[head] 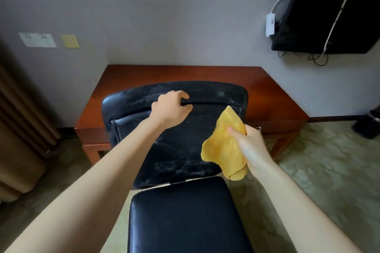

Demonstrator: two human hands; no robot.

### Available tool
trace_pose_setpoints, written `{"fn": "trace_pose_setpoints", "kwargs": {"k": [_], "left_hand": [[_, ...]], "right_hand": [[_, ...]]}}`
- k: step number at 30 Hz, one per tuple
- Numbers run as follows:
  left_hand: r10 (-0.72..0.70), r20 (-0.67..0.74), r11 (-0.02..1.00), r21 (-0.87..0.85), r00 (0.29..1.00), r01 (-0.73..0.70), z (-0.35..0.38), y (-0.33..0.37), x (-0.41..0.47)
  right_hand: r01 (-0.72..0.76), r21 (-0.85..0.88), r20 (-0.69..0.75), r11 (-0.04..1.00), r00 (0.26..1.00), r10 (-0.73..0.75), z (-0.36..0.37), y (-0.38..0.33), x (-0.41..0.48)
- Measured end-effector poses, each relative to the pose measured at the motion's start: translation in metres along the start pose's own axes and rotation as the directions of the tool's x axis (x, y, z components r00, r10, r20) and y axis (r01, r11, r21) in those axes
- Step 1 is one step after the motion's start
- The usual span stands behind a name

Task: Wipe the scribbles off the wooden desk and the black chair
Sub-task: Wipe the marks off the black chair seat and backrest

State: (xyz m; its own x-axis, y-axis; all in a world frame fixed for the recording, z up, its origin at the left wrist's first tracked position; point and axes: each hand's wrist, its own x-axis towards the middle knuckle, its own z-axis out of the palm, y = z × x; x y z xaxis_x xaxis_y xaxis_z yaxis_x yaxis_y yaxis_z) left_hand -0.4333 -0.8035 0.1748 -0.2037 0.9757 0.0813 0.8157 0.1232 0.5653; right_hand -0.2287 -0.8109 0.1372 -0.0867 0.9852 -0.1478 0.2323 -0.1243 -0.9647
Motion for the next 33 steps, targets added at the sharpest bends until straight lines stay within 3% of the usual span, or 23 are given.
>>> {"fn": "trace_pose_setpoints", "kwargs": {"k": [4, 8, 16, 20, 24, 28, 33], "left_hand": [[-0.075, 0.135, 0.996, 0.048, 0.988, 0.069, 0.023, 0.014, 0.027], [-0.031, 0.158, 0.966, 0.26, 0.987, -0.011, 0.05, 0.038, 0.058], [-0.125, 0.081, 0.866, 0.495, 0.989, 0.069, 0.087, 0.074, 0.113], [-0.187, -0.045, 0.781, 0.6, 0.981, 0.176, 0.11, 0.076, 0.119], [-0.164, -0.137, 0.723, 0.657, 0.977, 0.213, 0.134, 0.078, 0.117], [-0.118, -0.117, 0.692, 0.702, 0.986, 0.166, 0.13, 0.076, 0.121], [-0.088, 0.029, 0.662, 0.749, 0.996, 0.036, 0.116, 0.078, 0.124]], "right_hand": [[0.002, 0.001, -0.069, 1.0, 0.998, -0.002, -0.022, 0.006, 0.009], [0.009, -0.013, -0.1, 1.0, 0.995, -0.011, -0.053, 0.016, 0.031], [-0.003, 0.065, 0.026, 0.998, 1.0, 0.001, -0.106, 0.029, 0.098], [-0.004, 0.07, 0.097, 0.998, 0.995, -0.003, -0.139, 0.029, 0.135], [0.029, 0.069, 0.121, 0.997, 0.992, -0.038, -0.163, 0.026, 0.165], [0.05, 0.118, 0.108, 0.992, 0.992, -0.063, -0.177, 0.024, 0.184], [0.047, 0.048, 0.101, 0.998, 0.993, -0.052, -0.188, 0.035, 0.192]]}}
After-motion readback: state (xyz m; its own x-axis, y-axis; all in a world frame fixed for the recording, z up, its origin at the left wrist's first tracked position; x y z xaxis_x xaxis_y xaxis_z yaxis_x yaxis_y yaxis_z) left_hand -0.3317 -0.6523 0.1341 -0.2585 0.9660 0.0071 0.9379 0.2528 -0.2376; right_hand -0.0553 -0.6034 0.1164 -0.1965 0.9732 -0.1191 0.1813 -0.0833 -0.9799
